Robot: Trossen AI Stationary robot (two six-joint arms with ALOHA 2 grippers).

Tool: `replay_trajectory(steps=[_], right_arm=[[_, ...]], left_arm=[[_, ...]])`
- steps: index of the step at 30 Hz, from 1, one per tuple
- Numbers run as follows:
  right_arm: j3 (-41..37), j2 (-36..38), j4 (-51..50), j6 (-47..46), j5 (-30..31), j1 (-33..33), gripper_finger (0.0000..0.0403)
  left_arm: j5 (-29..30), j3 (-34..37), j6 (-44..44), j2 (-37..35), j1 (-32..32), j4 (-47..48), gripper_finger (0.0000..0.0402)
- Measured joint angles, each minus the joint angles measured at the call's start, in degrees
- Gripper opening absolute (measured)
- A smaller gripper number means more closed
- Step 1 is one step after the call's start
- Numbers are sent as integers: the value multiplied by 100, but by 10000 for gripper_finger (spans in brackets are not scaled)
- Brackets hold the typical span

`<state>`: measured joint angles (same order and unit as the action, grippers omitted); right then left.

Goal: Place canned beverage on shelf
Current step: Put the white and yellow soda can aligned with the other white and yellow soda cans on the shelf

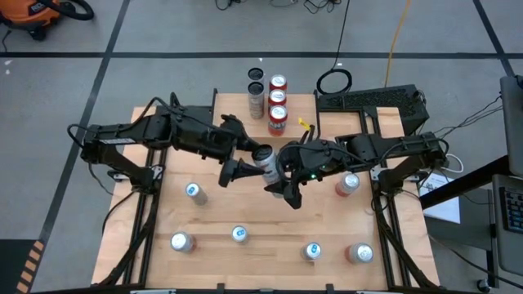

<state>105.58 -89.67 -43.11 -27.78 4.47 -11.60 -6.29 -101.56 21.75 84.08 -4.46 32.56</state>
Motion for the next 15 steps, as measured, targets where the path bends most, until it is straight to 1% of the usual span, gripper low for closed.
replay_trajectory(steps=[4, 7, 15], right_arm=[[0, 0, 90, 3, -35, 0, 234], [-2, 0, 152, 29, -40, 0, 235], [-4, 0, 141, 34, -33, 0, 237]], left_arm=[[-301, 0, -140, -27, 134, -132, 348], [-417, 0, -156, -23, 207, -198, 348], [-460, 0, -134, -23, 261, -269, 347]])
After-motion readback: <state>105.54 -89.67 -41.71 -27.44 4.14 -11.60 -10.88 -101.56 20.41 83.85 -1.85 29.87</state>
